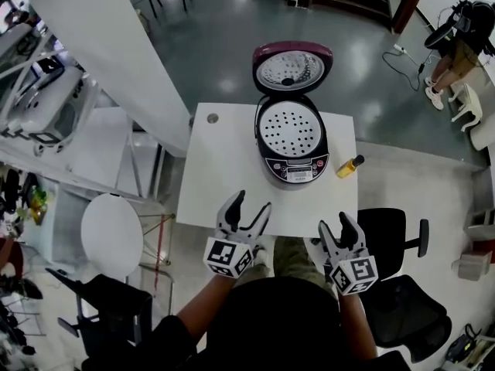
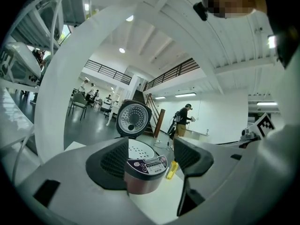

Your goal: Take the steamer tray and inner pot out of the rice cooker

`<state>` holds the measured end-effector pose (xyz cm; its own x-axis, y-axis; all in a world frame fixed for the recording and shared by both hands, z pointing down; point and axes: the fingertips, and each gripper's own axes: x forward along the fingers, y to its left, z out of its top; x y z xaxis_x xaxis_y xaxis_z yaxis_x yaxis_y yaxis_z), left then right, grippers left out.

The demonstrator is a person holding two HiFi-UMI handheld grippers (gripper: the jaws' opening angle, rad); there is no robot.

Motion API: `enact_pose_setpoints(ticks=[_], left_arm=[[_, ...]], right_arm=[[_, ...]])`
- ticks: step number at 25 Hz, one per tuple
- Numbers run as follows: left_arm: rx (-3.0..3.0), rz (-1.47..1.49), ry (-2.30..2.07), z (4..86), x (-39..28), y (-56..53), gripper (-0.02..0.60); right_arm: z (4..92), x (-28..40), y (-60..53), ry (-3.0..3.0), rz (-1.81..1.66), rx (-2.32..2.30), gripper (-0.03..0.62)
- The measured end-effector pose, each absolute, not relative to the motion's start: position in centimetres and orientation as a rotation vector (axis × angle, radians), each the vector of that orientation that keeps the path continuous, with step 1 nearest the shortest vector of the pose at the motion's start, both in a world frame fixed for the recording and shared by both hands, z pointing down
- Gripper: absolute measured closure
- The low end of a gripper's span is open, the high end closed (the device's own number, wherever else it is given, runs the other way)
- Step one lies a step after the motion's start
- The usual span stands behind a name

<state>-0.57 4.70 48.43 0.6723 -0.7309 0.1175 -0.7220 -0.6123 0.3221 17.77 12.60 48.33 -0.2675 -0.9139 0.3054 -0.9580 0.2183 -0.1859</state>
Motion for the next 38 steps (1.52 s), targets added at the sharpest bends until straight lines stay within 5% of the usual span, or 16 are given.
enact_pose_setpoints(ticks=[18, 38], left_arm=[[2.340, -0.003, -1.347, 49.8, 5.4, -5.6, 0.305], [2.222, 0.369, -1.277, 59.3, 6.7, -17.3, 0.301]], right_arm=[[49.9, 25.6, -3.2, -2.470, 0.527, 1.601, 0.376], [58.1, 27.5, -15.7, -2.270, 0.658, 1.546, 0.376]])
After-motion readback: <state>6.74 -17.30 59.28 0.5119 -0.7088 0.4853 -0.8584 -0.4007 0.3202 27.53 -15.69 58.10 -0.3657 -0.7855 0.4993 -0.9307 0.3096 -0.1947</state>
